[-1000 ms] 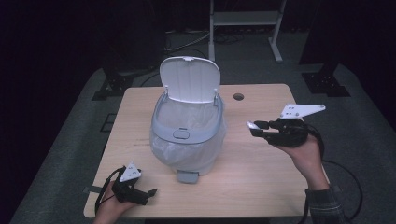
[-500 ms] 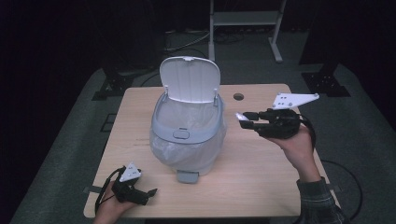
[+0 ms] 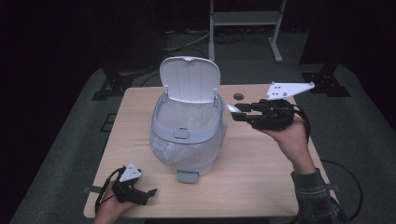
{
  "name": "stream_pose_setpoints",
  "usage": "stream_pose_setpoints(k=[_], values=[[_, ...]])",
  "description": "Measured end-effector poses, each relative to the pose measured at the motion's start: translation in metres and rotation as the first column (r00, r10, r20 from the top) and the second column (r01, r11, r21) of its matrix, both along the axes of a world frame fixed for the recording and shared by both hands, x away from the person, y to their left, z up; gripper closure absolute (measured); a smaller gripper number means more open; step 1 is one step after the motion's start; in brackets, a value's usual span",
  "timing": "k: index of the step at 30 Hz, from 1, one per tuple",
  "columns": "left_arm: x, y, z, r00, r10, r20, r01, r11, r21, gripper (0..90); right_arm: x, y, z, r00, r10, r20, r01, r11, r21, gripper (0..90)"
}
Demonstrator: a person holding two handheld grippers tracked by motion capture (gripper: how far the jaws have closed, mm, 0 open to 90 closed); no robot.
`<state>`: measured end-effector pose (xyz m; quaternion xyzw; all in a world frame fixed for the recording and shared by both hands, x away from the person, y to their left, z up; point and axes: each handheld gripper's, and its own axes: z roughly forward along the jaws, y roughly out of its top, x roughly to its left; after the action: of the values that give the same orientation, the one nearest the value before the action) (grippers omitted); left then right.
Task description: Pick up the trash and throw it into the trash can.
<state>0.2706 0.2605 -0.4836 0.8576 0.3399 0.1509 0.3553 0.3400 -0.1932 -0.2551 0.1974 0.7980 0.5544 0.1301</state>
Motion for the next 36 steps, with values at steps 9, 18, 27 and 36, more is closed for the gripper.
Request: stream_pose_setpoints(k=[9, 18, 27, 36], values=[[0.000, 0.000, 0.000, 1.0000, 0.000, 0.000, 0.000, 1.0000, 0.000, 0.0, 0.008, 0.019, 0.016, 0.9995, 0.028, 0.014, -0.028, 1.000, 0.004, 64.3], [0.000, 0.000, 0.000, 1.0000, 0.000, 0.000, 0.000, 1.0000, 0.000, 0.0, 0.016, 0.042, 0.030, 0.9981, 0.056, 0.027, -0.056, 0.998, 0.000, 64.3], [0.000, 0.000, 0.000, 1.0000, -0.003, 0.000, 0.003, 1.0000, 0.000, 0.0, 0.025, 0.071, 0.042, 0.9950, 0.095, 0.030, -0.095, 0.995, 0.000, 64.4], [0.000, 0.000, 0.000, 1.0000, -0.005, 0.000, 0.005, 1.0000, -0.001, 0.0, 0.033, 0.095, 0.043, 0.9914, 0.128, 0.024, -0.128, 0.992, -0.012, 64.3]])
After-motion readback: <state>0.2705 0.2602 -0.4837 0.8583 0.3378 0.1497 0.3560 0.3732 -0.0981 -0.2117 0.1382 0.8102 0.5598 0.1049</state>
